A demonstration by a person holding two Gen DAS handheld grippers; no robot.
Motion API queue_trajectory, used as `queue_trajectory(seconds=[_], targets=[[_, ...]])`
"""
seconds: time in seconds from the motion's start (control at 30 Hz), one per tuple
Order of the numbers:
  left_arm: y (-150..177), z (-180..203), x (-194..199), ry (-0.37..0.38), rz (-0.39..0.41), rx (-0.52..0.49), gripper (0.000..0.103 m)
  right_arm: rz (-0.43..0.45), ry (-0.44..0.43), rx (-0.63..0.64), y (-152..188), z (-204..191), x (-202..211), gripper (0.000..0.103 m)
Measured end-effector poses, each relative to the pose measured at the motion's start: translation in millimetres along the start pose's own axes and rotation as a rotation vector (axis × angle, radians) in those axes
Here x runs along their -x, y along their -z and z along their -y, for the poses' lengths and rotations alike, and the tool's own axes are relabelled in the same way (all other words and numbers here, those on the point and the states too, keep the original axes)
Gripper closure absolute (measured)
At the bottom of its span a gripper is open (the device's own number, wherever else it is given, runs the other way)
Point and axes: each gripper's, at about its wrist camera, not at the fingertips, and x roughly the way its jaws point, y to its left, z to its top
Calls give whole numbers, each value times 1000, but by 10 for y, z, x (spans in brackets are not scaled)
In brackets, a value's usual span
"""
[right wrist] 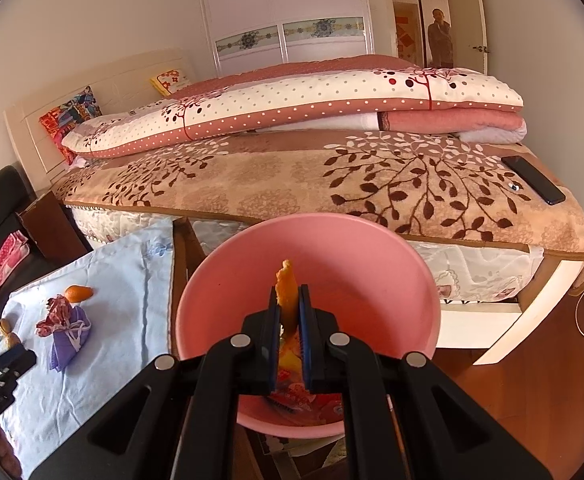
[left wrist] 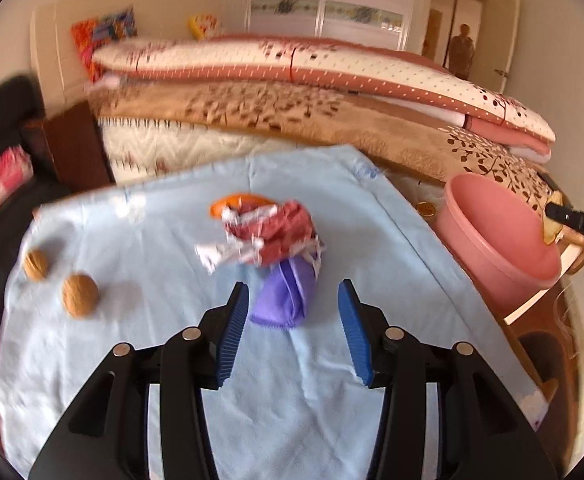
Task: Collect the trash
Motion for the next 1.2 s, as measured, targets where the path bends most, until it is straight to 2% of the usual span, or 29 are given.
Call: queue_trajectory(seconds=[0.23,0.33,0.43,0.73,0.77,0.8,0.83,0.97,1.0,1.2], targets=[[-1,57,-197,-23,-26,-13,56,-3,-7,22,21,-138,44,96],[-91,-102,-100,-17,30,44,56,2,-2,26,13,-141,75,96],[-181,-201,-103,-1,36,81,56,-4,0,22,14,-139,59,96],[-230,-117,-360,-39,33,64,56,-20,5,38,23,-205,6,96],[-225,-116,-395,-45,31,59,58,-19,6,39,24,-206,8,96],[-221,-119,-411,-52,33,58,73,-18,5,37,22,-202,8,96],[-220,-126,-432,-55,28,56,80,-19,6,36,23,-204,3,96],[-220,-154,-405,-47,38,64,89,-27,4,34,41,-210,-23,96],[-225,-151,-373,-48,48,57,99,-28,4,37,50,-218,-23,96],[-298,-97,-73,-17,111,49,99,-20,-7,51,54,-255,17,96]])
